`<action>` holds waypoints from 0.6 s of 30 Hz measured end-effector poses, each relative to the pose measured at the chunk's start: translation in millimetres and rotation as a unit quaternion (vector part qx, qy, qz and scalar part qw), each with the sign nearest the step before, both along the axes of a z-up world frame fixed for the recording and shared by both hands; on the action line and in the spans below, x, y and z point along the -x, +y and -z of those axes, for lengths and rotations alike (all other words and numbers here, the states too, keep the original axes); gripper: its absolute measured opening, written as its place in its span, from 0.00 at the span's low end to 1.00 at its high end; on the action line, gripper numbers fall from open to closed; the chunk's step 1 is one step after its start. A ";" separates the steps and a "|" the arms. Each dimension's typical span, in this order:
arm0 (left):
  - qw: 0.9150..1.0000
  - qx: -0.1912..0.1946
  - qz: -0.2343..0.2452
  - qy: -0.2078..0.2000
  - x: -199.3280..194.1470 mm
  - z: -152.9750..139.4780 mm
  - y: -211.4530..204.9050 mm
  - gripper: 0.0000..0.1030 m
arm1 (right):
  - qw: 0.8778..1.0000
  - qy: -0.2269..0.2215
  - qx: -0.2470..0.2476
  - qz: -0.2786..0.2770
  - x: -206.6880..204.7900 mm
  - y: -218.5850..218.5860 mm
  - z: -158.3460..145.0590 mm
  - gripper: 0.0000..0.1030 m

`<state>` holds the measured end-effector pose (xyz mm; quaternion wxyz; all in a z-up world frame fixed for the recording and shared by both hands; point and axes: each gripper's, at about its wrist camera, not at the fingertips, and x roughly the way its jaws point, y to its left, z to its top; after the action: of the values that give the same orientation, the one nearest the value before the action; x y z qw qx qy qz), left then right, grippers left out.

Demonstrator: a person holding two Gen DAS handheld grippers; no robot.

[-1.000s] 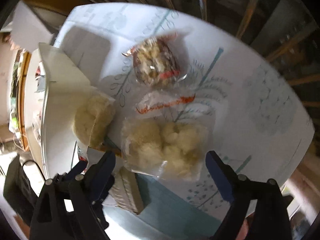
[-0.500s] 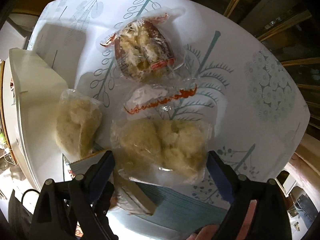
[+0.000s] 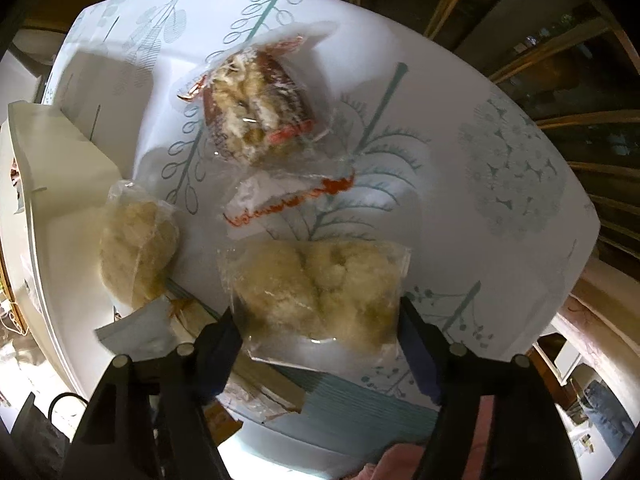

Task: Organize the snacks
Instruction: 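Grasp the biscuit box with the left tool while the right tool grasps a puffed snack bag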

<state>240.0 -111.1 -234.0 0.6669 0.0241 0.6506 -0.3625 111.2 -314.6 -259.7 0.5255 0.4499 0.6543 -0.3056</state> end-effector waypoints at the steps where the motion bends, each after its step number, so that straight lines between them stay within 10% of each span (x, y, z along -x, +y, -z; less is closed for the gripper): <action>1: 1.000 0.012 -0.005 -0.001 -0.3 -5.4 5.2 0.15 | 1.000 0.001 -0.001 0.001 1.7 0.8 -0.1 0.70; 18: 0.993 0.096 -0.061 -0.024 -21.5 -78.7 80.9 0.15 | 0.998 -0.062 0.014 0.011 -10.4 14.0 -64.3 0.70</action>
<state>261.6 -30.2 -155.3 0.7026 -0.0709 0.5965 -0.3814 121.7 -300.6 -195.4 0.5678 0.4677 0.6111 -0.2923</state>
